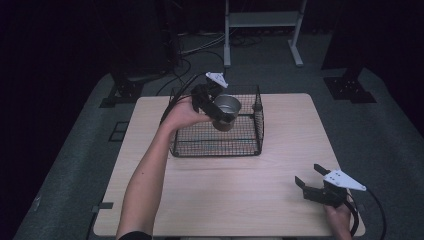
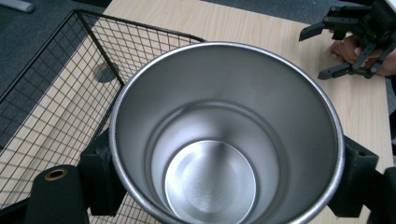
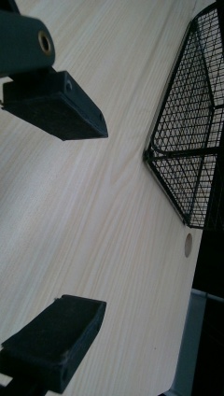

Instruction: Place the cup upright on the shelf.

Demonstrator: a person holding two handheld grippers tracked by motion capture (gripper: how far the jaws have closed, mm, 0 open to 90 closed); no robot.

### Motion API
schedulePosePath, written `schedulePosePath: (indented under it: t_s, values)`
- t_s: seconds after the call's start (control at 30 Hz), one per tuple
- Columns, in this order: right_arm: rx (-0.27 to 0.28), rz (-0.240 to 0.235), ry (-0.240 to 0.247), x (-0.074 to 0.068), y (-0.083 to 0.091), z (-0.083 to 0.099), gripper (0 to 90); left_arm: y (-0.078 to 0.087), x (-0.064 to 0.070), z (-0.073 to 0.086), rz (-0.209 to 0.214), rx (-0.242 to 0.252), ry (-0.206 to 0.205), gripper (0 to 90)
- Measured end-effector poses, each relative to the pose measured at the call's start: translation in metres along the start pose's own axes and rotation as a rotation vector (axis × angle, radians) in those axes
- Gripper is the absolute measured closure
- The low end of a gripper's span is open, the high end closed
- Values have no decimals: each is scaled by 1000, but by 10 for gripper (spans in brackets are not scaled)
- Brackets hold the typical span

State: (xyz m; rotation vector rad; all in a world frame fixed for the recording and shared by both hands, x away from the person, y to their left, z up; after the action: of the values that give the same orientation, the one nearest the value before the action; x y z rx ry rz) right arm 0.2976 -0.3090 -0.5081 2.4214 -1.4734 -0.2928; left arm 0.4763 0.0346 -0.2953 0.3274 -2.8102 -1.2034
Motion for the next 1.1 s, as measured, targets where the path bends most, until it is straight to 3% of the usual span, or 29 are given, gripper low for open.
schedulePosePath:
  t_s: [0.2,0.3,0.7,1.1]
  values:
    - [1,-2,-6,0,0,0,135,-10,-4,-10,-7,1,-14,177]
    - [-1,-4,-13,0,0,0,135,-16,-9,-12,-10,1,1,177]
    - [5,-8,-18,1,0,0,135,-47,-34,-2,-36,-15,59,177]
    - [5,-11,-24,2,1,0,135,-70,-44,3,-46,-37,66,177]
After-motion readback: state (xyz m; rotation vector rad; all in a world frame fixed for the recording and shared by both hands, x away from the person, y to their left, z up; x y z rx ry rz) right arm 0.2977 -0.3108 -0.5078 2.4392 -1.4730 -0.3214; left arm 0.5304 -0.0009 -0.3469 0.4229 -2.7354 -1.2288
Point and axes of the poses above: each handheld gripper's, and its own axes: y roughly backward along the jaws, z roughly out of its underside, x roughly to its right, the point moved 3 cm from there along -y, roughly forward along the jaws, and after that the axes turned 3 degrees about -y, right-handed, at the moved point
